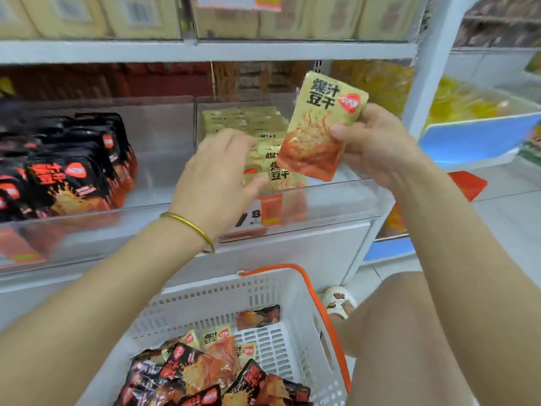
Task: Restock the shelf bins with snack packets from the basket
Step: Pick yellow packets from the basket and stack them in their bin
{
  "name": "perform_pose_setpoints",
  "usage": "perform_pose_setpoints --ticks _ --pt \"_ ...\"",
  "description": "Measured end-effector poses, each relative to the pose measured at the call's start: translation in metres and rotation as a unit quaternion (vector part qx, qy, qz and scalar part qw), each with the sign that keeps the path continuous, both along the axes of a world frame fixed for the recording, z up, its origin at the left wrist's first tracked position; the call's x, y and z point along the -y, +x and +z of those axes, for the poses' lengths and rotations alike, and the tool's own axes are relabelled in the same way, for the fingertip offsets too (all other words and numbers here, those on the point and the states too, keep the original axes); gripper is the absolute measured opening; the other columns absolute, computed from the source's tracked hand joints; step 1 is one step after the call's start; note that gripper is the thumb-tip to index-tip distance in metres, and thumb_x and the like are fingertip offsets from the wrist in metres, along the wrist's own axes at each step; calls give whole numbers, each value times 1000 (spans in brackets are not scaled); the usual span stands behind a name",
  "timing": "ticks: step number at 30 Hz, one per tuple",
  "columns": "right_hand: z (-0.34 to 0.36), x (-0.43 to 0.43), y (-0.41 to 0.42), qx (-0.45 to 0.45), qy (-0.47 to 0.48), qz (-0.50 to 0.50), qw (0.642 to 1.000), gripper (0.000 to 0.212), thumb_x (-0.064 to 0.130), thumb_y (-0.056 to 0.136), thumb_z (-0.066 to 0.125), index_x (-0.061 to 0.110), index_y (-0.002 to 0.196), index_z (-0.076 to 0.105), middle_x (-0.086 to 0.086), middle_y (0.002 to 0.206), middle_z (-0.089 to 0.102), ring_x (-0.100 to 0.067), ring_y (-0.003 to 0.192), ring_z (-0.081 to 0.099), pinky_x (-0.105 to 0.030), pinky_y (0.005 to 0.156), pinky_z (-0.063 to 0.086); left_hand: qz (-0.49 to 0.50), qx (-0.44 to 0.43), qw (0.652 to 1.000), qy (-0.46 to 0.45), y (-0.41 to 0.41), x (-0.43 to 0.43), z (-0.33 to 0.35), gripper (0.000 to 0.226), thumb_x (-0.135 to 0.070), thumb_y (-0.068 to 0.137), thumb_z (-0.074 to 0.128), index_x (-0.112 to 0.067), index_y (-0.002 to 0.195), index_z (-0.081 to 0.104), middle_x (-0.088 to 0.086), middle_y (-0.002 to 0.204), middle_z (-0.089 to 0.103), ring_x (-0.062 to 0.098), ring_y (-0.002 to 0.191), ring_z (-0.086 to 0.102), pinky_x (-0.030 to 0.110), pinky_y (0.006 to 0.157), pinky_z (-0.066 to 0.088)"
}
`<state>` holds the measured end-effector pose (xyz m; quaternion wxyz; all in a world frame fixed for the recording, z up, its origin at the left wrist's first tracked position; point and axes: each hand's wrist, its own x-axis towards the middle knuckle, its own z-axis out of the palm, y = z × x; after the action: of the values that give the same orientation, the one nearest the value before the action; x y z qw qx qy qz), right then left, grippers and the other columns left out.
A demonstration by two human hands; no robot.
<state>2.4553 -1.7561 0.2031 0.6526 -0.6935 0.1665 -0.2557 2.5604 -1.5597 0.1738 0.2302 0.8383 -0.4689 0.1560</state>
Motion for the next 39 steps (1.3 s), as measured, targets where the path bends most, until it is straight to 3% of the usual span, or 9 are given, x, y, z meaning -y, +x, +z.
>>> perform_pose_setpoints --ticks 4,7,11,13,15,24,31,35,39 --pt "-6 22 25 -98 -94 -1 991 25 -10 80 64 13 88 62 -4 83 67 -9 65 65 -29 63 56 29 41 993 111 7 14 -7 59 -47 86 57 -15 135 45 10 141 43 30 130 38 43 106 33" --pt "-18 20 34 -211 -152 36 965 24 -9 74 72 8 88 64 -2 74 65 -5 53 62 -20 48 53 42 53 989 134 5 15 -16 61 -52 86 52 -13 133 48 12 138 47 31 127 43 44 104 34" --pt "-33 10 49 -326 -272 64 903 17 0 73 74 8 87 68 -8 82 68 -22 70 69 -36 63 60 49 54 988 138 1 15 -23 70 -57 80 33 -11 130 50 12 133 52 32 122 48 45 103 38" --pt "-40 11 56 -354 -333 57 872 15 10 73 75 8 88 69 -7 85 70 -24 72 70 -34 62 60 54 56 988 136 -1 15 -24 69 -56 80 32 -11 130 49 12 133 52 31 123 48 44 104 37" --pt "-41 12 57 -355 -397 26 846 16 17 72 77 10 81 66 -5 82 67 -21 73 65 -27 62 52 59 59 988 126 -2 14 -26 66 -53 81 34 -11 130 50 11 132 52 31 124 48 43 105 35" --pt "-36 3 55 -343 -392 -22 853 44 18 70 82 8 101 53 -3 92 54 -20 90 55 -25 67 36 60 44 992 98 -3 17 -30 55 -42 78 58 -12 124 54 13 127 56 33 122 50 47 106 35" --pt "-30 -12 56 -364 -326 -57 871 60 15 71 80 7 100 28 -7 87 47 -25 80 56 -38 64 51 29 56 993 97 1 11 -32 59 -33 82 66 -9 132 48 16 137 47 34 132 39 46 112 23" --pt "-31 -14 53 -368 -339 -72 863 62 23 73 80 9 99 25 -2 85 47 -27 92 57 -43 80 49 -5 88 996 8 -4 -1 -32 46 -24 81 62 -6 122 56 17 130 53 35 124 47 45 108 33" --pt "-19 -28 39 -350 -399 -151 834 59 29 76 77 9 105 30 -8 93 54 -33 97 58 -39 67 41 -44 116 989 -77 -19 -29 -45 34 -15 84 56 -4 116 60 15 127 55 32 119 47 40 103 35"
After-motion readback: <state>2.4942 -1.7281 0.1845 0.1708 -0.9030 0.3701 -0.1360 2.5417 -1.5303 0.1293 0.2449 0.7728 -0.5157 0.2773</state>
